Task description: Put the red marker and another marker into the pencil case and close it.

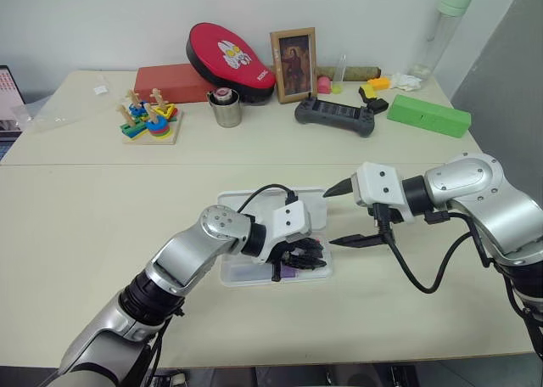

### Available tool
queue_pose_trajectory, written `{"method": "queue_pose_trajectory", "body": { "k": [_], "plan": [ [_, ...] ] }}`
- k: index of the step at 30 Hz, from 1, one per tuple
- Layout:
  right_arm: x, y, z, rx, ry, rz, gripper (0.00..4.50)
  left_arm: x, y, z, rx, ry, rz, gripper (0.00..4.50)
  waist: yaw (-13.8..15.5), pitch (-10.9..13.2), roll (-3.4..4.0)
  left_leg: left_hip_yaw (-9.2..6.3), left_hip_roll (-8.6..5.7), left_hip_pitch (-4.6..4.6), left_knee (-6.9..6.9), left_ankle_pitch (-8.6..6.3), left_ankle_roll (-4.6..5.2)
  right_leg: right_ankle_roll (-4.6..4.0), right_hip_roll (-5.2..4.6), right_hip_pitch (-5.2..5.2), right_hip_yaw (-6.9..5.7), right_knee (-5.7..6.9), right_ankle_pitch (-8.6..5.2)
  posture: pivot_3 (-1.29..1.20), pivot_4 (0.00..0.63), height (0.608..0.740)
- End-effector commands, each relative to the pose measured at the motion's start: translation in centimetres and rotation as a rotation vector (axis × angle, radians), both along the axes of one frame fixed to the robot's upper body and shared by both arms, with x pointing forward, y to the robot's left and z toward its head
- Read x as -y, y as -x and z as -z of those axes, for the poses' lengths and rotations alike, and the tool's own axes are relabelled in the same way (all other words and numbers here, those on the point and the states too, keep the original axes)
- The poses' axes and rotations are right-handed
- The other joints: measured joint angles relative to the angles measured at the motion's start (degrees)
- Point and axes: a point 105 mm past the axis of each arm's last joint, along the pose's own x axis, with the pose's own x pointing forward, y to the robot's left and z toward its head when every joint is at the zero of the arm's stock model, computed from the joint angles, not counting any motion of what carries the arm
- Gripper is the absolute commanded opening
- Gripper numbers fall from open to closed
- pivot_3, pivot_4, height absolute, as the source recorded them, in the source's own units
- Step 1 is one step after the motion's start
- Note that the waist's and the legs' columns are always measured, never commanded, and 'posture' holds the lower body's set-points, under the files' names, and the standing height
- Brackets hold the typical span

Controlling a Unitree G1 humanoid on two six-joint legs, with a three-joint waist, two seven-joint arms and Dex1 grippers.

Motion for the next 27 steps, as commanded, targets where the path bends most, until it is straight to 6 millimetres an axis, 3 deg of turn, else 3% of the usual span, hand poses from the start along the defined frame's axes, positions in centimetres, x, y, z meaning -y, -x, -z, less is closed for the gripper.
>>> {"method": "queue_pose_trajectory", "body": {
  "k": [1, 10, 21, 27],
  "plan": [
    [0.1, 0.1, -1.2, 0.059, -0.008, -0.002, 4.5, 0.6, 0.2, -1.0, 0.047, 0.024, 0.037, 2.59, 0.02, 0.0, 0.0, 0.0, 0.0, 0.0, 0.0, 0.0, 0.0, 0.0, 0.0, 0.0, 0.0, 0.0, 0.0, 0.0, 0.15, 0.74],
    [0.1, -0.1, -1.3, 0.063, -0.013, 0.004, 4.5, 0.4, 0.4, -1.5, 0.033, 0.032, 0.044, 4.49, 0.02, 0.0, 0.0, 0.0, 0.0, 0.0, 0.0, 0.0, 0.0, 0.0, 0.0, 0.0, 0.0, 0.01, 0.0, 0.0, 0.15, 0.74],
    [0.5, -0.7, -2.5, 0.089, -0.029, 0.019, 4.5, -1.2, 1.3, -4.7, 0.054, 0.079, 0.022, 4.49, -0.11, 0.0, 0.02, -0.01, 0.01, 0.0, -0.01, 0.0, 0.0, 0.0, 0.0, -0.02, 0.0, 0.02, 0.0, 0.0, 0.15, 0.74],
    [1.3, -1.1, -4.1, 0.093, -0.102, 0.029, 4.5, -4.4, 2.2, -8.4, 0.152, 0.094, -0.034, 4.49, -0.16, 0.01, 0.01, -0.01, 0.01, 0.02, -0.02, 0.0, 0.0, 0.01, 0.0, 0.01, 0.0, 0.0, -0.01, 0.0, 0.15, 0.74]
  ]
}}
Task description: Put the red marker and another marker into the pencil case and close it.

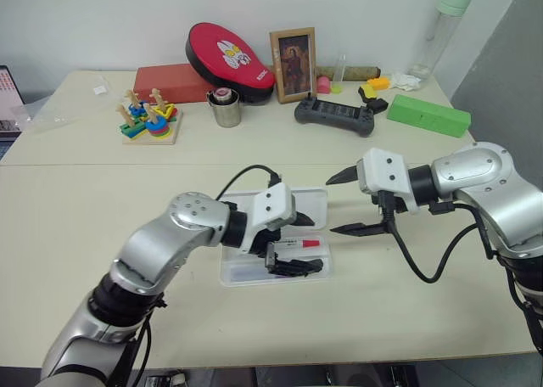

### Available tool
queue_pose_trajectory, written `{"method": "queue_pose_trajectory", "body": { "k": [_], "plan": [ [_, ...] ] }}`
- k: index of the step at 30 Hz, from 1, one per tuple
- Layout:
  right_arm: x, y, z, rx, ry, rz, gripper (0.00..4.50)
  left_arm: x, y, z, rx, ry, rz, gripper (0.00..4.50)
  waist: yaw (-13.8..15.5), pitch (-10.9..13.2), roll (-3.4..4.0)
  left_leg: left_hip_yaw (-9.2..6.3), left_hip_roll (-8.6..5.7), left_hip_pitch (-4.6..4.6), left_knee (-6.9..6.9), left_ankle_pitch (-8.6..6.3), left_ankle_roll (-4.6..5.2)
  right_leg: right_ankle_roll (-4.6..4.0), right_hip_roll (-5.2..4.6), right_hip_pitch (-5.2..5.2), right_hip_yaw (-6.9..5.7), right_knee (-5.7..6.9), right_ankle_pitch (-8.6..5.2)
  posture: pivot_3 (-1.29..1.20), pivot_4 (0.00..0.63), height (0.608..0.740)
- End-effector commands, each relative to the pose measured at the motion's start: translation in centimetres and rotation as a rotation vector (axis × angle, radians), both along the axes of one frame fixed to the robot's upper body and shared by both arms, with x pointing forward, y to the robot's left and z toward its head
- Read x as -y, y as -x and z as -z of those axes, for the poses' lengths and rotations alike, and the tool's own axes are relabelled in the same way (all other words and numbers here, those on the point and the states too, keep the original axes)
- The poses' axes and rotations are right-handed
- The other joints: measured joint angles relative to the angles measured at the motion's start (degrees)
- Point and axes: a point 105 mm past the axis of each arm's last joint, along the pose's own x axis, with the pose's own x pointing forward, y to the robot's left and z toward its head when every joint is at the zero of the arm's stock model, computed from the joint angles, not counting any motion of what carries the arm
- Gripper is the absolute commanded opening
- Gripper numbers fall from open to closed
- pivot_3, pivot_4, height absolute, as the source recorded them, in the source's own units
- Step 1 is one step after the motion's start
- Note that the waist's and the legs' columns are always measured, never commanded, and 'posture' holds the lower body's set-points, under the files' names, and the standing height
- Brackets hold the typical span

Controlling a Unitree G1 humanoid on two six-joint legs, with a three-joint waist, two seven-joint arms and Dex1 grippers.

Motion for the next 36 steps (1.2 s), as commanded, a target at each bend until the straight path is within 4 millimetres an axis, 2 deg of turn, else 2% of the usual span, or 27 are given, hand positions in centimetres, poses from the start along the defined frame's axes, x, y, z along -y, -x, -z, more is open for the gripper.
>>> {"method": "queue_pose_trajectory", "body": {
  "k": [1, 7, 10, 12, 16, 21, 27, 30, 35, 36],
  "plan": [
    [0.7, -0.5, -2.4, 0.063, -0.059, 0.005, 4.5, -1.7, 1.1, -3.1, 0.107, 0.016, -0.013, 4.49, -0.1, 0.0, 0.0, 0.0, 0.0, 0.0, -0.01, 0.0, 0.0, 0.01, 0.0, 0.0, 0.0, 0.0, 0.0, 0.0, 0.15, 0.74],
    [1.2, -1.6, -3.1, 0.074, -0.087, 0.036, 4.5, -4.5, 1.0, -5.3, 0.198, -0.043, -0.125, 4.49, -0.36, 0.01, -0.02, 0.01, 0.0, 0.0, 0.0, 0.0, 0.0, 0.08, 0.0, -0.01, 0.0, 0.01, -0.05, 0.0, 0.15, 0.74],
    [1.2, -2.5, -3.0, 0.075, -0.111, 0.062, 4.5, -6.7, 0.4, -6.1, 0.228, -0.095, -0.232, 4.49, -0.43, 0.04, -0.05, 0.02, 0.0, 0.0, -0.01, 0.0, 0.0, 0.08, -0.01, -0.01, 0.0, -0.01, -0.05, 0.0, 0.15, 0.74],
    [1.2, -3.4, -3.1, 0.079, -0.132, 0.092, 4.5, -9.0, -0.1, -7.0, 0.258, -0.13, -0.34, 4.49, -0.72, 0.05, -0.04, 0.02, 0.0, 0.0, -0.02, 0.0, 0.0, 0.05, 0.0, -0.03, 0.01, -0.01, -0.03, 0.0, 0.15, 0.74],
    [1.3, -5.1, -3.1, 0.112, -0.141, 0.145, 4.5, -11.6, -0.5, -7.8, 0.287, -0.161, -0.458, 4.49, -0.89, 0.08, 0.0, 0.03, 0.02, 0.0, -0.07, 0.0, 0.0, 0.03, 0.0, -0.08, 0.01, 0.0, -0.04, 0.0, 0.15, 0.74],
    [1.2, -7.0, -2.8, 0.127, -0.142, 0.174, 4.5, -13.9, -0.1, -8.1, 0.274, -0.177, -0.555, 4.49, -0.86, 0.08, 0.0, 0.06, 0.01, -0.01, -0.1, 0.0, -0.01, -0.04, 0.0, -0.11, 0.02, -0.01, 0.0, 0.0, 0.15, 0.74],
    [0.5, -8.1, -2.8, 0.134, -0.168, 0.174, 4.5, -14.9, 0.4, -7.4, 0.247, -0.181, -0.598, 4.49, -0.76, 0.09, 0.01, 0.06, 0.02, -0.01, -0.15, -0.01, -0.01, -0.06, 0.0, -0.13, 0.01, -0.01, 0.0, 0.0, 0.15, 0.74],
    [-0.7, -8.8, -2.1, 0.117, -0.181, 0.159, 3.99, -14.9, 1.1, -6.0, 0.165, -0.134, -0.618, 4.5, -0.84, 0.1, 0.03, 0.07, 0.02, -0.01, -0.15, -0.01, -0.01, -0.07, 0.0, -0.14, 0.02, 0.01, 0.01, 0.0, 0.15, 0.74],
    [-1.8, -9.5, -1.3, 0.084, -0.193, 0.131, 2.53, -15.3, 1.5, -5.0, 0.114, -0.107, -0.646, 4.5, -1.05, 0.11, 0.04, 0.06, 0.03, 0.0, -0.15, -0.01, -0.01, -0.08, 0.0, -0.15, 0.01, 0.04, 0.01, 0.0, 0.15, 0.74],
    [-2.1, -9.7, -1.1, 0.081, -0.192, 0.126, 2.37, -15.4, 1.6, -4.8, 0.105, -0.101, -0.654, 4.5, -1.02, 0.11, 0.04, 0.06, 0.03, -0.01, -0.15, 0.0, -0.01, -0.08, 0.0, -0.16, 0.02, 0.04, 0.02, 0.0, 0.15, 0.74]
  ]
}}
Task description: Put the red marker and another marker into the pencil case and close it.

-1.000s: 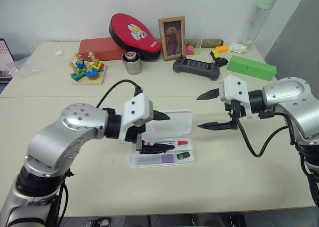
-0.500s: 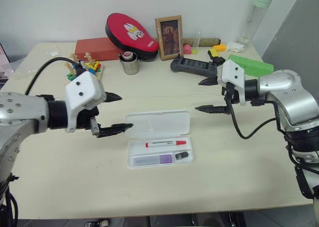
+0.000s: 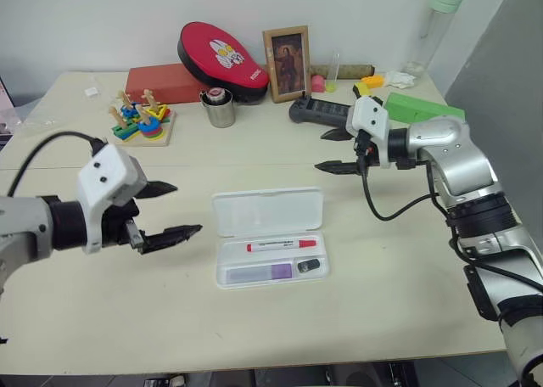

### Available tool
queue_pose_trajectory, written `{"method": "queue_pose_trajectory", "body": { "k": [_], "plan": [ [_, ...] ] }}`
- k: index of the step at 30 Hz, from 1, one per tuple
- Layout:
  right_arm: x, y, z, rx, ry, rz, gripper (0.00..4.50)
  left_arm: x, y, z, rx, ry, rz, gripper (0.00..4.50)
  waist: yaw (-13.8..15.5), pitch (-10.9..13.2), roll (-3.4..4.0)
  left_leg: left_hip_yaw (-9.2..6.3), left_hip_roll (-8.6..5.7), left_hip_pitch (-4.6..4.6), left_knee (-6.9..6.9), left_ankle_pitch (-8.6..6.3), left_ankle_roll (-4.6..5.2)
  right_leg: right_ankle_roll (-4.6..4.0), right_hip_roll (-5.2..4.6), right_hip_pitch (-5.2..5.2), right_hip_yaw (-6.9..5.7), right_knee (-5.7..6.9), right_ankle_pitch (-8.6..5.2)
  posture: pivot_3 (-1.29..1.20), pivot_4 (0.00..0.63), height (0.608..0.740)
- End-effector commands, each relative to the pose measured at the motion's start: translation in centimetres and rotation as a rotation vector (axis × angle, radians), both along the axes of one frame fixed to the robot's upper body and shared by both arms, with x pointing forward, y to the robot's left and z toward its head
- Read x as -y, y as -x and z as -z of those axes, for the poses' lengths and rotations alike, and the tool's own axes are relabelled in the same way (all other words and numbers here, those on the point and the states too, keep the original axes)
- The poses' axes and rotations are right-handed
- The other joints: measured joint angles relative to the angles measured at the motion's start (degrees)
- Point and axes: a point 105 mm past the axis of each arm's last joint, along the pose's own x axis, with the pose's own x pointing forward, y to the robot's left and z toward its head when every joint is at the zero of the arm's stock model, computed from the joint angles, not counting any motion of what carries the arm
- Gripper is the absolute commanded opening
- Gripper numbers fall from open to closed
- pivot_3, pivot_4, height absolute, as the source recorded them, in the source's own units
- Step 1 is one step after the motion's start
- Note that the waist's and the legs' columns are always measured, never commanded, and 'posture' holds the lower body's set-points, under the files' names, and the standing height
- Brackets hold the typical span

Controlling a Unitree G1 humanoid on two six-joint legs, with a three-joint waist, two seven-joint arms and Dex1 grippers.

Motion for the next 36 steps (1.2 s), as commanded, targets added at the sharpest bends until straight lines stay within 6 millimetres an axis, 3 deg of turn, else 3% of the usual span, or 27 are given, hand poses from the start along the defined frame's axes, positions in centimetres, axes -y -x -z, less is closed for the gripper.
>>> {"method": "queue_pose_trajectory", "body": {
  "k": [1, 9, 15, 28, 36],
  "plan": [
    [-0.9, -0.5, -1.0, 0.046, -0.007, -0.033, 2.0, -0.6, 0.1, -0.8, 0.048, 0.015, -0.034, 4.5, 0.04, 0.0, 0.0, 0.0, 0.0, 0.0, 0.0, 0.0, 0.0, 0.0, 0.0, 0.01, 0.0, 0.0, 0.0, 0.0, 0.15, 0.74],
    [-2.7, -1.1, 0.2, 0.014, -0.011, -0.072, 0.04, -1.8, 0.0, 0.4, 0.017, 0.031, -0.083, 4.5, 0.09, 0.0, 0.01, 0.0, 0.0, 0.01, -0.01, 0.0, 0.0, 0.0, 0.0, 0.0, 0.0, 0.01, 0.0, 0.0, 0.15, 0.74],
    [-3.1, -0.7, 1.3, -0.02, 0.04, -0.139, 0.04, -2.2, -0.1, 0.8, 0.0, 0.023, -0.079, 4.5, 0.18, 0.0, 0.01, 0.02, 0.0, 0.01, -0.02, 0.0, -0.01, -0.01, 0.0, 0.01, 0.0, 0.0, 0.0, 0.0, 0.15, 0.74],
    [-3.9, 3.4, 3.3, -0.053, 0.131, -0.341, 0.04, -1.4, -1.4, 0.6, 0.043, 0.046, -0.027, 4.5, 0.34, 0.0, 0.01, 0.0, 0.0, 0.01, -0.02, 0.0, -0.01, 0.0, 0.0, 0.02, -0.01, 0.0, 0.0, 0.0, 0.15, 0.74],
    [-4.4, 5.5, 3.5, -0.05, 0.153, -0.406, 0.04, -1.3, -1.4, 0.5, 0.041, 0.046, -0.028, 4.5, 0.34, 0.0, 0.01, 0.01, 0.0, 0.02, -0.02, 0.0, -0.01, 0.0, 0.0, 0.01, -0.01, 0.0, 0.0, 0.0, 0.15, 0.74]
  ]
}}
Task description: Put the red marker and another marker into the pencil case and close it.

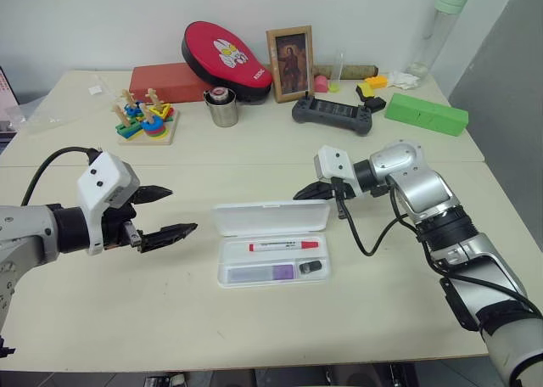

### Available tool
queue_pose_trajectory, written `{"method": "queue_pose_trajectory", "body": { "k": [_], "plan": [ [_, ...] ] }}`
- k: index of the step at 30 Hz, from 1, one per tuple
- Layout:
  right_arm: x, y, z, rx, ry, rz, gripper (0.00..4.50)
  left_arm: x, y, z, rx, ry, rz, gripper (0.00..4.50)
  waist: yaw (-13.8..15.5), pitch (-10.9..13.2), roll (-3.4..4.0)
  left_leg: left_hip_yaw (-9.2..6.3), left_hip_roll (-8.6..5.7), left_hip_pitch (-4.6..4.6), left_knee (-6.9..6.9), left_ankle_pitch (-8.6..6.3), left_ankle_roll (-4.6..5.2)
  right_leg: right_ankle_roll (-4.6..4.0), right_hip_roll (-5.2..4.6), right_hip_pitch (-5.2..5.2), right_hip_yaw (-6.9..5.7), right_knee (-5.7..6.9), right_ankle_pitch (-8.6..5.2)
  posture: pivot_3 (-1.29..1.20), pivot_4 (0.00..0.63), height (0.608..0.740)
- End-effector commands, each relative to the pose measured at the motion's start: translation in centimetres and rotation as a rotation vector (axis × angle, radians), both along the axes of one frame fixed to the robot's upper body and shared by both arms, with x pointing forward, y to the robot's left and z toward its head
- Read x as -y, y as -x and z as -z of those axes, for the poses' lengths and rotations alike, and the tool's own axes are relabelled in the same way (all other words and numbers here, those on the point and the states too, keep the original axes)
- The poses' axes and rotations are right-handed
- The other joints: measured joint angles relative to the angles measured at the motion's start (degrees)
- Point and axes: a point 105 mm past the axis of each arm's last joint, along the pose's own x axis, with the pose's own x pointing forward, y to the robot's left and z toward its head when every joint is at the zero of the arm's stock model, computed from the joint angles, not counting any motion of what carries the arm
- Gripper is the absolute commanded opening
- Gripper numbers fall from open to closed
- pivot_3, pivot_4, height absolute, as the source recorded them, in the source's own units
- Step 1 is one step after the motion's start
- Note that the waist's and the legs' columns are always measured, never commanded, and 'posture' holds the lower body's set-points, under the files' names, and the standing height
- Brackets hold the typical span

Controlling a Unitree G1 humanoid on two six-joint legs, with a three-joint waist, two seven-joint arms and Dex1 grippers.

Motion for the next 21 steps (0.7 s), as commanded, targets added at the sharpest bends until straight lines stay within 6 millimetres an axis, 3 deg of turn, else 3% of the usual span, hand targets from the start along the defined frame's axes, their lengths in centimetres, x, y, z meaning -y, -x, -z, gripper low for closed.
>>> {"method": "queue_pose_trajectory", "body": {
  "k": [1, 7, 16, 21],
  "plan": [
    [-0.7, 1.5, -0.9, 0.032, -0.002, -0.064, 0.04, 0.2, 0.1, -0.6, 0.026, -0.013, 0.008, 4.5, 0.01, 0.0, 0.0, 0.0, 0.0, 0.0, 0.0, 0.0, 0.0, 0.0, 0.0, 0.0, 0.0, 0.0, 0.0, 0.0, 0.15, 0.74],
    [-1.4, 3.1, -1.3, 0.036, -0.002, -0.116, 0.04, 0.1, 0.3, -0.5, 0.022, -0.014, 0.007, 4.5, 0.0, 0.0, 0.0, 0.0, 0.0, 0.0, 0.0, 0.0, 0.0, 0.0, 0.0, 0.0, 0.0, 0.0, 0.0, 0.0, 0.15, 0.74],
    [-2.8, 5.6, -0.2, 0.038, 0.039, -0.194, 0.04, 0.1, 0.4, 0.0, 0.018, -0.013, 0.001, 4.5, 0.01, -0.01, -0.01, 0.0, 0.0, 0.0, 0.01, 0.0, 0.0, 0.0, 0.0, 0.0, 0.0, 0.0, 0.0, 0.0, 0.15, 0.74],
    [-2.9, 5.0, 2.5, 0.009, 0.083, -0.135, 0.04, -0.6, 0.5, -0.2, 0.025, -0.031, -0.029, 4.5, 0.01, -0.01, -0.02, 0.0, 0.0, 0.01, 0.02, 0.0, 0.0, 0.0, 0.0, 0.0, 0.0, 0.0, -0.01, 0.0, 0.15, 0.74]
  ]
}}
